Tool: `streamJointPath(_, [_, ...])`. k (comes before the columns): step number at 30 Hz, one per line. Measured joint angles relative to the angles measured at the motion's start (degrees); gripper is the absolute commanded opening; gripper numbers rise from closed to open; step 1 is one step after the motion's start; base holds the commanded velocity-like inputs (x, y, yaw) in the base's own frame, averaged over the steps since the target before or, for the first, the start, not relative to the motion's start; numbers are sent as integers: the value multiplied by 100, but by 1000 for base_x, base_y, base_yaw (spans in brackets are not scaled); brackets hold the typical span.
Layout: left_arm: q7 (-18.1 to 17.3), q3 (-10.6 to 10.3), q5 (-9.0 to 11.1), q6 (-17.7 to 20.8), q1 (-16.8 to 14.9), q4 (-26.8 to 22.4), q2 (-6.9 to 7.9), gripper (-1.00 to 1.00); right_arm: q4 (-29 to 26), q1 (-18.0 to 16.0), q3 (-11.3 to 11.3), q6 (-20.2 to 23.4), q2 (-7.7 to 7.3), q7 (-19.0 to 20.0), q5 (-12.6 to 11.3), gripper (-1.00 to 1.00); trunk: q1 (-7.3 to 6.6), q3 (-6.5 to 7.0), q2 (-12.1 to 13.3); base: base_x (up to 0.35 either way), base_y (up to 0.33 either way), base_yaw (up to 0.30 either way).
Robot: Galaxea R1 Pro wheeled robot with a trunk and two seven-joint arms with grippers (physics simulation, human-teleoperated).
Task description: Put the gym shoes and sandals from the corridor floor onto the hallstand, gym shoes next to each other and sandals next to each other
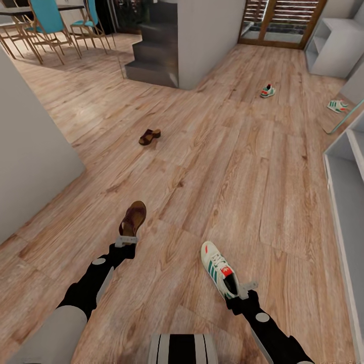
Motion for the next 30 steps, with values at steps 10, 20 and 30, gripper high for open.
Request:
streamJointPath(10, [0, -1, 2, 2, -1, -3, -1, -100, 0, 0, 0, -5, -2, -3, 0, 100, 5, -45, -3, 0, 0, 0])
streamJointPath(20, [0, 6, 5, -9, 0, 3, -3, -100, 110, 1, 1, -743, -56, -49, 25, 100, 5, -45, -3, 0, 0, 0])
streamJointPath(30, [1, 8, 4, -17, 0, 4, -1, -100, 174, 1, 2, -771, -55, -45, 23, 100, 4, -45, -3, 33, 0, 0])
